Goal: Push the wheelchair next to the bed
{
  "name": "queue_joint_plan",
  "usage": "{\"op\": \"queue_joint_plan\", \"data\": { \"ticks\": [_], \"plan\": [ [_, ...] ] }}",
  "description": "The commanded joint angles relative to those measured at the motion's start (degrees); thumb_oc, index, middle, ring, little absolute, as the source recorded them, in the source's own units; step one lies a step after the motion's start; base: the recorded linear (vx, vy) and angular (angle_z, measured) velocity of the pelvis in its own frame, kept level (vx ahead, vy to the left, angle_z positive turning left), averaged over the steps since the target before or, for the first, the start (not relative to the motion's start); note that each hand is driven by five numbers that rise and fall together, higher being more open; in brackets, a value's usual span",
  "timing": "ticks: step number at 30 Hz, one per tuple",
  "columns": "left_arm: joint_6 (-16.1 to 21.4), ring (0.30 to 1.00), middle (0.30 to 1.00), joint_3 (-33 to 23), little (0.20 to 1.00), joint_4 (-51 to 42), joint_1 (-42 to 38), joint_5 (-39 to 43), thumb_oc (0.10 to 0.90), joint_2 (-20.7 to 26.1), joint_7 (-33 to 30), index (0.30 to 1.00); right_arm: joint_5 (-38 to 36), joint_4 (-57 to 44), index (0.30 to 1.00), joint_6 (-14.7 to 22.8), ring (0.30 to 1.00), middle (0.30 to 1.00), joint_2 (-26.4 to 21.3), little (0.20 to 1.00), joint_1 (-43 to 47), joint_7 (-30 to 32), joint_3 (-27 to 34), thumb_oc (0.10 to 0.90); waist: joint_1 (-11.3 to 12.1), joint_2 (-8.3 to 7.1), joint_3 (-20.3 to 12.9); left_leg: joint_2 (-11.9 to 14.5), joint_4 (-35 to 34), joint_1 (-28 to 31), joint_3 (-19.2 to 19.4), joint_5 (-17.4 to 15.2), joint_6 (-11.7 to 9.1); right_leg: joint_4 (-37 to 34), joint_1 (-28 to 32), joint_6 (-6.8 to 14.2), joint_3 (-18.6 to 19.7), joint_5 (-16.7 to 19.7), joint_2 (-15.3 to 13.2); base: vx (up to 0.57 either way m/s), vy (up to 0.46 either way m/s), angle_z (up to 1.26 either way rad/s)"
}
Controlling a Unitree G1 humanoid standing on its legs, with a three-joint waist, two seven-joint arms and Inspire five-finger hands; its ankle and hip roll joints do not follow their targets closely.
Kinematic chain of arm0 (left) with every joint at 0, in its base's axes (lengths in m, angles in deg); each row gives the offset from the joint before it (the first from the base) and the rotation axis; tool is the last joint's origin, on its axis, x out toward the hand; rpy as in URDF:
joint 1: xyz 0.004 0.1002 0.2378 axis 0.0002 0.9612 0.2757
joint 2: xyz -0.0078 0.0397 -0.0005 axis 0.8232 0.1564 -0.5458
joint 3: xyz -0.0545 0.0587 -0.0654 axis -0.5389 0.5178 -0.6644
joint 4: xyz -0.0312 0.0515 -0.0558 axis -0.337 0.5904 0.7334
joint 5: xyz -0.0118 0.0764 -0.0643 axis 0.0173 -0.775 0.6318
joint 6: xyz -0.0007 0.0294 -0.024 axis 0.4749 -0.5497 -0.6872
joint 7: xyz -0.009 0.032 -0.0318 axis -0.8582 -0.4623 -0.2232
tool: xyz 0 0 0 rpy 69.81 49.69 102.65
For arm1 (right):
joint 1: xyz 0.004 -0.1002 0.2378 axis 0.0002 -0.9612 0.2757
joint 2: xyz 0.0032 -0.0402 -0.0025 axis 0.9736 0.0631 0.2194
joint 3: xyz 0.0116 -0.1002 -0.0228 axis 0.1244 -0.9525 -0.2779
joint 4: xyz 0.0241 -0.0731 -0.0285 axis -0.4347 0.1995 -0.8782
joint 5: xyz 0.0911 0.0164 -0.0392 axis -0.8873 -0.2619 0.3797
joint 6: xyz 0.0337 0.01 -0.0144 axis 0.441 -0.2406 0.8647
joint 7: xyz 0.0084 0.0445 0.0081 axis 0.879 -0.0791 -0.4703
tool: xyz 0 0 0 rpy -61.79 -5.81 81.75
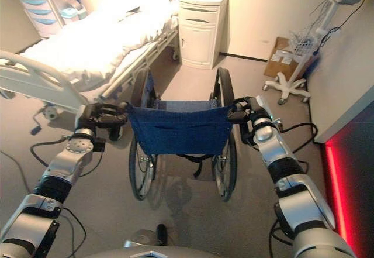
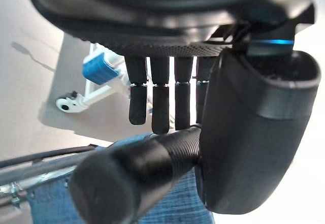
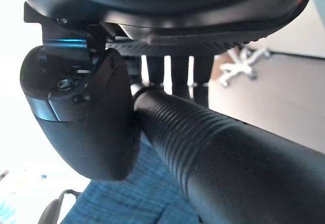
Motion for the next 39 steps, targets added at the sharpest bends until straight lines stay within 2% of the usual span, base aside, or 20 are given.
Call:
{"op": "queue_joint_plan", "data": {
  "ticks": [1,2,4,7,9,10,11,13,15,17,19,22,25,27,29,31,34,35,36,39],
  "plan": [
    [-2.9,0.300,0.300,7.2,0.300,4.1,3.5,-2.1,0.400,-6.1,4.1,0.300,0.6,-3.0,0.300,-0.3,0.300,0.300,0.5,0.300,-4.7,-8.8,-6.0,0.400,-1.1,-1.48,-0.6,-6.5,-5.9,-6.4,-0.5,2.4,3.1,20.1,3.8,5.4,-2.3,9.2,1.9,0.33,0.132,-0.24],
    [-3.2,0.300,0.300,7.4,0.300,3.6,3.5,-2.3,0.400,-5.8,4.3,0.300,0.4,-4.8,0.300,-0.1,0.300,0.300,-0.1,0.300,-6.4,-8.5,-5.0,0.400,-1.6,-1.87,-0.5,-7.3,-6.1,-5.8,-0.9,1.9,3.8,25.1,1.9,7.3,-1.2,13.4,1.1,0.43,0.128,-0.16],
    [-3.8,0.300,0.300,8.4,0.300,2.8,3.1,-2.7,0.400,-5.3,3.9,0.300,0.5,-7.6,0.300,-0.1,0.300,0.300,-0.4,0.300,-8.8,-7.5,-4.2,0.400,-2.5,-1.89,0.7,-7.5,-4.6,-4.1,-3.3,0.7,4.0,28.5,-5.5,7.7,-0.5,18.9,-2.1,0.41,0.028,0.27],
    [-4.0,0.300,0.300,8.7,0.300,2.9,2.2,-3.8,0.400,-5.5,4.2,0.300,0.0,-7.5,0.300,0.1,0.300,0.300,0.1,0.300,-8.6,-6.3,-4.3,0.400,-4.0,-0.56,2.6,-5.3,-3.5,-0.9,-3.7,-0.8,4.0,26.5,-13.3,6.5,-1.3,18.2,-5.2,0.31,-0.111,0.28],
    [-4.0,0.300,0.300,9.1,0.300,3.8,0.9,-5.3,0.400,-5.6,4.8,0.300,-1.0,-6.4,0.300,0.9,0.300,0.300,0.6,0.300,-8.6,-5.0,-4.1,0.400,-5.9,0.18,4.4,-3.7,-2.4,1.9,-5.5,-2.2,4.0,19.1,-20.1,4.8,-0.8,23.2,-7.6,0.33,-0.280,0.46],
    [-4.0,0.300,0.300,9.4,0.300,4.2,0.4,-5.8,0.400,-5.7,5.3,0.300,-1.3,-6.2,0.300,1.0,0.300,0.300,0.6,0.300,-8.9,-4.5,-3.7,0.400,-6.9,0.51,5.3,-3.4,-2.0,2.9,-7.1,-2.9,4.1,17.2,-23.6,4.9,0.9,24.1,-8.2,0.45,-0.378,0.60],
    [-4.0,0.300,0.300,9.8,0.300,4.4,-0.4,-6.9,0.400,-5.5,6.1,0.300,-1.0,-7.0,0.300,0.0,0.300,0.300,0.3,0.300,-9.2,-3.6,-3.2,0.400,-8.0,0.32,6.3,-3.4,-0.5,3.2,-9.5,-4.6,3.8,10.1,-26.2,5.0,3.2,24.1,-8.6,0.39,-0.290,0.53],
    [-3.6,0.300,0.300,10.1,0.300,4.6,-0.7,-6.9,0.400,-5.5,6.0,0.300,-1.0,-8.0,0.300,-1.5,0.300,0.300,0.3,0.300,-9.2,-2.7,-3.1,0.400,-8.7,0.13,6.7,-3.6,0.6,2.8,-10.7,-5.4,3.6,6.8,-26.5,4.9,4.1,23.6,-8.0,0.28,-0.225,0.80],
    [-2.5,0.300,0.300,10.1,0.300,5.1,-0.9,-7.2,0.400,-5.6,6.1,0.300,-1.0,-9.1,0.300,-3.3,0.300,0.300,-0.1,0.300,-9.3,-2.1,-3.3,0.400,-9.4,-0.62,6.8,-4.3,2.9,2.4,-10.7,-7.3,3.4,3.6,-24.2,4.8,4.8,22.8,-6.2,0.30,-0.223,0.87],
    [-2.6,0.300,0.300,10.0,0.300,5.5,-0.9,-7.6,0.400,-6.2,7.5,0.300,-1.7,-9.0,0.300,-5.0,0.300,0.300,-1.0,0.300,-9.3,-2.8,-3.1,0.400,-10.2,-2.61,5.8,-5.3,8.4,0.9,-11.0,-9.7,3.1,6.4,-20.1,4.7,7.9,22.4,-4.0,0.40,-0.241,0.82],
    [-3.2,0.300,0.300,10.1,0.300,5.0,-0.7,-7.7,0.400,-6.2,7.5,0.300,-1.1,-9.5,0.300,-4.9,0.300,0.300,-1.9,0.300,-9.4,-3.3,-2.9,0.400,-10.7,-2.94,5.3,-4.8,9.7,1.2,-10.7,-9.7,2.9,6.7,-19.4,4.2,7.7,20.6,-3.4,0.33,-0.144,0.68],
    [-3.9,0.300,0.300,9.5,0.300,5.4,0.5,-6.9,0.400,-7.3,6.0,0.300,0.0,-8.5,0.300,-3.0,0.300,0.300,-3.9,0.300,-9.3,-6.1,-2.4,0.400,-11.0,-2.90,4.3,-1.5,17.4,1.9,-10.1,-6.4,-0.4,3.5,-14.2,0.7,4.6,13.8,-1.3,0.36,-0.146,0.44],
    [-2.9,0.300,0.300,9.5,0.300,6.1,0.9,-5.2,0.400,-8.4,3.2,0.300,0.9,-7.5,0.300,-1.6,0.300,0.300,-5.6,0.300,-7.2,-7.8,-3.4,0.400,-10.7,-3.12,4.0,-0.8,27.3,-2.0,-11.2,-1.5,-1.9,2.3,-10.9,-2.0,4.8,11.1,0.7,0.36,-0.103,-0.06],
    [-2.0,0.300,0.300,9.1,0.300,5.8,1.5,-4.6,0.400,-7.9,3.3,0.300,0.5,-7.9,0.300,-1.8,0.300,0.300,-6.1,0.300,-7.1,-7.8,-3.3,0.400,-9.9,-3.31,4.9,0.5,30.0,-7.0,-10.6,1.6,-2.6,2.0,-7.6,-3.1,4.6,9.5,1.7,0.33,-0.057,0.00],
    [-1.5,0.300,0.300,9.0,0.300,5.9,1.4,-4.9,0.400,-8.2,3.4,0.300,0.6,-7.4,0.300,-1.7,0.300,0.300,-5.8,0.300,-6.9,-7.2,-3.4,0.400,-9.3,-2.89,5.8,1.6,26.0,-8.0,-10.1,2.8,-3.2,1.7,-5.8,-2.9,4.6,8.9,2.2,0.35,0.068,0.00],
    [-0.7,0.300,0.300,8.8,0.300,5.9,1.5,-5.2,0.400,-8.9,3.0,0.300,0.7,-6.6,0.300,-1.3,0.300,0.300,-4.7,0.300,-7.1,-5.8,-3.4,0.400,-7.8,-0.68,6.8,4.8,7.6,-8.8,-11.4,10.5,-5.1,0.4,-1.7,-2.4,4.7,7.2,4.3,0.53,0.225,0.09],
    [-0.4,0.300,0.300,8.3,0.300,5.6,1.8,-5.8,0.400,-9.0,3.0,0.300,0.6,-6.7,0.300,-0.8,0.300,0.300,-4.4,0.300,-7.7,-4.9,-3.3,0.400,-6.1,0.05,6.7,5.9,-2.5,-10.5,-12.3,14.4,-6.0,-0.2,1.7,-1.5,5.0,5.6,3.8,0.43,0.213,0.06],
    [-0.5,0.300,0.300,7.9,0.300,5.4,1.9,-5.9,0.400,-8.8,3.0,0.300,0.0,-6.9,0.300,-0.9,0.300,0.300,-4.6,0.300,-8.0,-4.8,-3.0,0.400,-5.9,-0.12,6.4,5.3,-1.6,-10.3,-12.2,12.6,-5.4,0.3,1.7,-1.1,4.7,5.1,3.1,0.40,0.213,-0.26],
    [-0.6,0.300,0.300,7.4,0.300,5.4,2.1,-6.3,0.400,-8.2,3.9,0.300,-1.0,-6.8,0.300,-0.9,0.300,0.300,-4.5,0.300,-8.8,-5.3,-2.3,0.400,-5.9,-0.57,5.6,3.9,0.5,-9.1,-11.6,8.2,-4.0,1.6,1.0,0.0,3.9,4.6,1.5,0.33,0.187,-0.40],
    [-0.2,0.300,0.300,7.1,0.300,5.2,1.8,-7.9,0.400,-7.1,5.4,0.300,-0.3,-7.0,0.300,-0.9,0.300,0.300,-3.8,0.300,-10.2,-5.2,-1.8,0.400,-6.0,-0.96,4.9,2.5,1.5,-7.1,-11.0,4.2,-2.5,4.6,-0.3,1.5,2.8,4.9,-1.2,0.34,0.193,-0.77]
  ]
}}
